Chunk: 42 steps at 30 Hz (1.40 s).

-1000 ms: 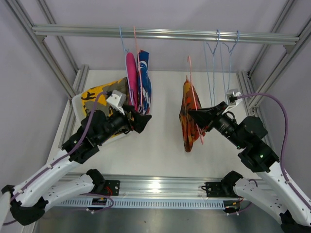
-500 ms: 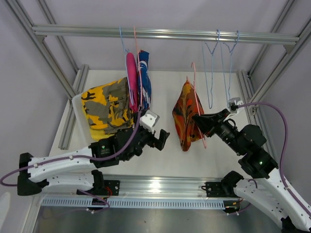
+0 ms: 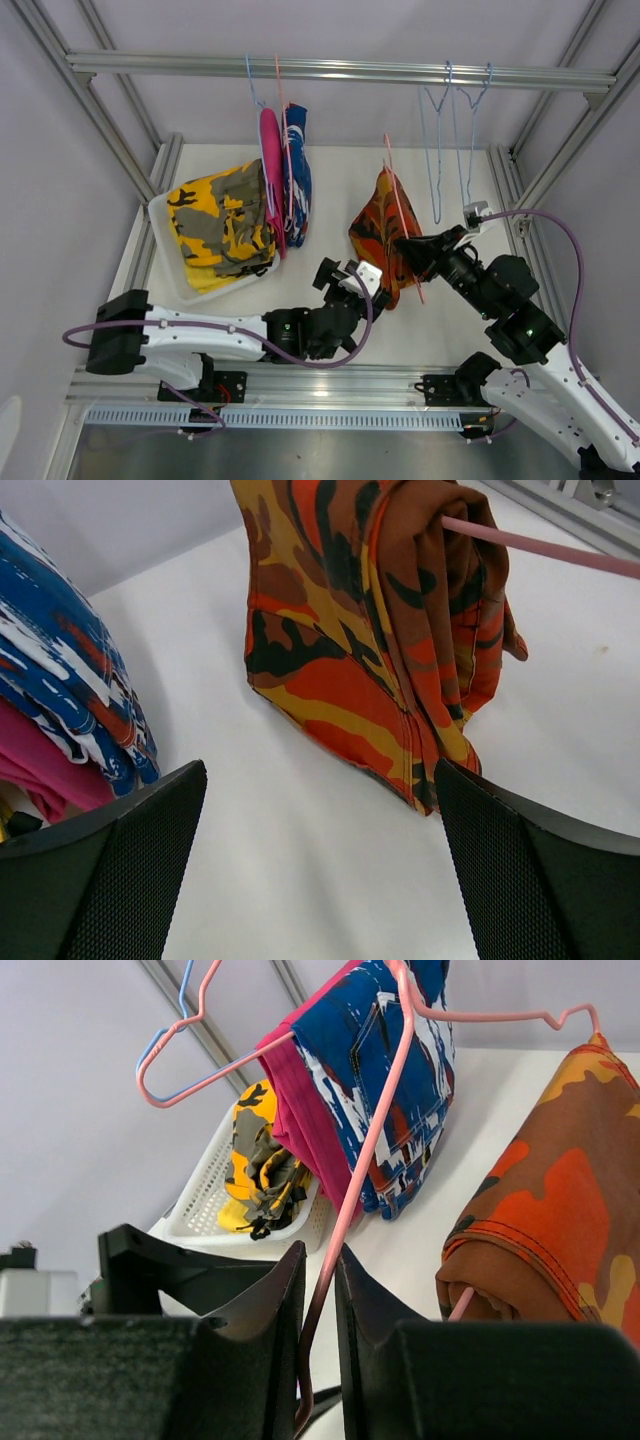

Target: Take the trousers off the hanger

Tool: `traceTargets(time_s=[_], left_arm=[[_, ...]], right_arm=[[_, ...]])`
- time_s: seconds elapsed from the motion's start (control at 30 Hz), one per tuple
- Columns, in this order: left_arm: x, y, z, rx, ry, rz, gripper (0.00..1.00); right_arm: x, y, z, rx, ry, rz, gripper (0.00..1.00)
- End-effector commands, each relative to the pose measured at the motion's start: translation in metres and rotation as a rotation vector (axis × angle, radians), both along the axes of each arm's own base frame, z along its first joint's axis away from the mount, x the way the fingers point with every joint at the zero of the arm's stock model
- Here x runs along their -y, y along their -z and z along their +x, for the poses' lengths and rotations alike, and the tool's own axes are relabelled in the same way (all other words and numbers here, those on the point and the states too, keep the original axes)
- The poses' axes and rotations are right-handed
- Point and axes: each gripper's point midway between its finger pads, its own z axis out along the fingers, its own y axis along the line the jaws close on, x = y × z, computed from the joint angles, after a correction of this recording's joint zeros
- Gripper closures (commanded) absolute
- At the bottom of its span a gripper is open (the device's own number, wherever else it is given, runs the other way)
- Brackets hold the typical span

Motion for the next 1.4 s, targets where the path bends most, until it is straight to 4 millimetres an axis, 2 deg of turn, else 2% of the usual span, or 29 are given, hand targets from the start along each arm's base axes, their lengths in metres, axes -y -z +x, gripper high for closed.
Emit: traceTargets(time_s=[0.0,0.27,0.37,0.4,0.6,0.67,0.7,0.97,1.37], left_arm=[[0.009,-0.028,0.006,0.043,-0.052,-0.111,0.01],[0.03,-0.018,0.008,0.05,-0.058,-0.158,0.0],[0.042,-0.026,0.008,0.056,-0.04,-0.2,0.01],[0.048,-0.018,0.008,0.054,-0.035,-0.18,0.01],[0.071,-0.028,0.013,0.067,-0.041,-0.226,0.01],[0.078,-0.018,0.016,0.056,-0.039,-0.204,0.01],[0.082,-0.019,0.019,0.045,-0.047,-0.193,0.01],[0.077,0.01,0.039,-0.016,-0.099,-0.185,0.01],[0.063,0.024,0.056,-0.015,-0.214,-0.176,0.01]], right_arm=[[0.003,-0.058,-0.005,0.164,-0.004,0.117,1.0],[0.0,-0.058,-0.004,0.146,-0.011,0.135,1.0],[-0.002,-0.06,-0.003,0.139,-0.016,0.138,1.0],[-0.002,-0.06,-0.003,0.134,-0.016,0.14,1.0],[0.0,-0.064,-0.006,0.13,-0.018,0.158,1.0],[0.001,-0.064,-0.008,0.128,-0.021,0.158,1.0],[0.0,-0.064,-0.009,0.129,-0.025,0.157,1.0],[0.006,-0.065,-0.017,0.129,-0.031,0.145,1.0],[0.008,-0.064,-0.029,0.111,-0.061,0.166,1.0]])
